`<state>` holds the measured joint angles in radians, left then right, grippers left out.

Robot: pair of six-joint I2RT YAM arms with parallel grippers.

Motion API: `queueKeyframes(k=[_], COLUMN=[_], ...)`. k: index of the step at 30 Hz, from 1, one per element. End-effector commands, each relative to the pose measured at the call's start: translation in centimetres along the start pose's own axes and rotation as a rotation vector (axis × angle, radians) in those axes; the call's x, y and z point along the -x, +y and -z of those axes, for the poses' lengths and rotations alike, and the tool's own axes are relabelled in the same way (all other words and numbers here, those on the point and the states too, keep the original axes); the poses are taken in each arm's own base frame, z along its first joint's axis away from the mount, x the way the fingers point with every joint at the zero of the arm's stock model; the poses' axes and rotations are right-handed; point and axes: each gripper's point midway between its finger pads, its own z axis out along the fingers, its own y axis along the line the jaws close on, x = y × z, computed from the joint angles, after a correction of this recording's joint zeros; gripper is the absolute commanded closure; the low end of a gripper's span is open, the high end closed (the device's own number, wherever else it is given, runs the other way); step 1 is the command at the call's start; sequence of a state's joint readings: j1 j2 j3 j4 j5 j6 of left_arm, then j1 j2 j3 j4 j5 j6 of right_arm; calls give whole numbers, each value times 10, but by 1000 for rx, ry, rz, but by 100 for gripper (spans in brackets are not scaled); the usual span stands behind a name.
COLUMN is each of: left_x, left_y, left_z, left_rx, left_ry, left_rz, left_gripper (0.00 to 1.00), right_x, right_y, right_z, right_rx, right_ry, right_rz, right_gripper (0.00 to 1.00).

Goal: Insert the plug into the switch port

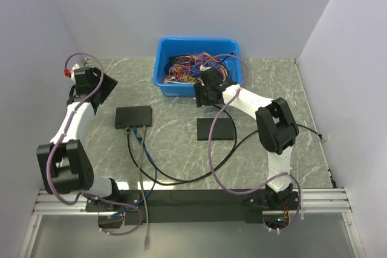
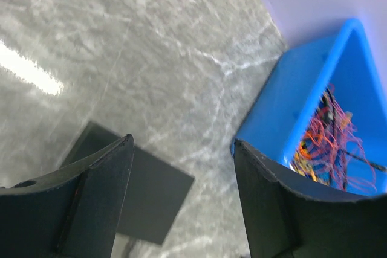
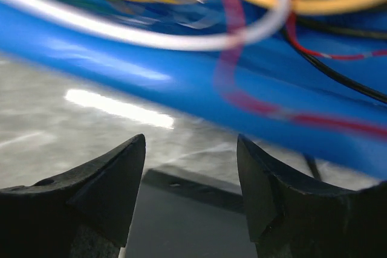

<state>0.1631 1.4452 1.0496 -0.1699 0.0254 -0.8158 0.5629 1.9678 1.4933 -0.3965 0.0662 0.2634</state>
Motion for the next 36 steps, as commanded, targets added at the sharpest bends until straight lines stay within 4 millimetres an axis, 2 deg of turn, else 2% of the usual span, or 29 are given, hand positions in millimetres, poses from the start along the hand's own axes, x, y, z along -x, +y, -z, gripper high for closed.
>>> queueKeyframes(k=[1, 5, 7, 10, 14, 21, 23, 27, 28, 33, 34, 35, 36], left_x=[-1, -13, -18, -20, -18, -32, -35, -27, -26, -25, -25, -25, -26], left_y=[-12, -19, -20, -13, -7, 17, 17, 18, 18, 16, 16, 17, 18], left_z=[34, 67, 76, 96, 111, 111, 112, 116, 117, 120, 120, 120, 119], left_rx=[-37, -89, -105, -58, -50, -34, -44, -39, -41, -68, -68, -66, -64], left_ry=[6, 24, 44, 80, 65, 56, 68, 36, 30, 18, 18, 21, 29], left_rz=[-1, -27, -67, -123, -194, -244, -248, -248, -244, -239, -242, -241, -240], left_gripper=[27, 26, 26, 25, 25, 25, 25, 25, 25, 25, 25, 25, 25], right_x=[-9, -14, -16, -25, -29, -36, -37, -40, -35, -32, -21, -30, -29], right_y=[-27, -32, -33, -33, -30, -19, -18, -16, -17, -33, -31, -33, -35], right_z=[-8, -17, -25, -31, -34, -29, -30, -34, -35, -53, -55, -64, -66], right_rx=[-86, -101, -106, -113, -91, -19, -10, -8, -19, -114, -112, -124, -131], right_ry=[26, 56, 72, 109, 119, 129, 141, 150, 137, 144, 129, 165, 170], right_rz=[-18, -13, -12, -4, -14, -5, -3, -11, -12, -6, -8, -4, -5], right_gripper=[31, 30, 30, 29, 29, 29, 29, 29, 29, 27, 27, 27, 28])
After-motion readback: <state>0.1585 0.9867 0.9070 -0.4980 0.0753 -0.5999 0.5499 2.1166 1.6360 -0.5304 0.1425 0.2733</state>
